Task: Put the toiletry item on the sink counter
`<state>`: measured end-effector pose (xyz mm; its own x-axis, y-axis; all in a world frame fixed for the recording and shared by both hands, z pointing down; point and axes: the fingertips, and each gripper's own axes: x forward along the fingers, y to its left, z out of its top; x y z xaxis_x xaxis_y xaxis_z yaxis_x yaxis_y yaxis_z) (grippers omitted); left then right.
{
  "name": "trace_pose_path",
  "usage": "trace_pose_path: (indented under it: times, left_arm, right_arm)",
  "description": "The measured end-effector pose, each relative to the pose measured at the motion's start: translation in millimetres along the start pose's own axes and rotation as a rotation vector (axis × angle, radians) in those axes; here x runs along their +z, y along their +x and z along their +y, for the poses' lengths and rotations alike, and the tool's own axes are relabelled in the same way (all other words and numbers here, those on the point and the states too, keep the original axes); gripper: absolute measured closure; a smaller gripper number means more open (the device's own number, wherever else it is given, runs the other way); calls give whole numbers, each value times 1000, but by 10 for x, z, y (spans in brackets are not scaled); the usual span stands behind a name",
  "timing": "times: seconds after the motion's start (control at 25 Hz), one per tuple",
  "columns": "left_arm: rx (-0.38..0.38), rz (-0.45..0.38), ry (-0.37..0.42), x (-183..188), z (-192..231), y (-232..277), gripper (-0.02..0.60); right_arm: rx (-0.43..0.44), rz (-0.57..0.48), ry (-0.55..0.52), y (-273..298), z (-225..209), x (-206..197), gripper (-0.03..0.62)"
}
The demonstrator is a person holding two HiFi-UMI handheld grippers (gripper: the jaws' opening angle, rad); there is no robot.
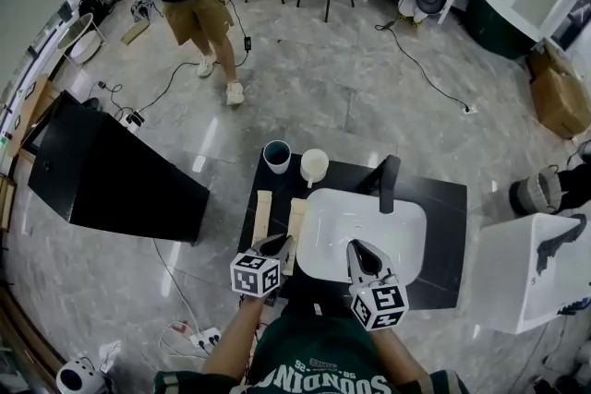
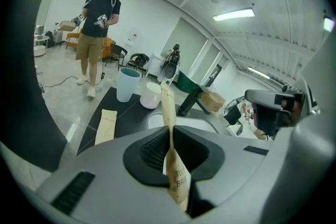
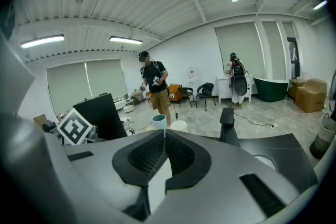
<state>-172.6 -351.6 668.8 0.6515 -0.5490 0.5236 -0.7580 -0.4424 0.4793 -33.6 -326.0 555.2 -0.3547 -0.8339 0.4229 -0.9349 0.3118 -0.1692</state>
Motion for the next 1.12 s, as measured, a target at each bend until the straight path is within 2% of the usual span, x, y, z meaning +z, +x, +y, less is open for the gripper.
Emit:
trace_pose_path:
  times: [0.48,0.92,1.12]
  left_arm:
    - [96,106,-100,-387,490,560,540]
    - [156,199,-79,-622,717,879,541]
    - [167,215,-69,-667,731,935,540]
  right_arm:
    - [-37,25,25,-18,-334,-158,551]
    - [-60,49,31,-6,-534,-180,551]
    - [-56,48,28,26,-577,-148,551]
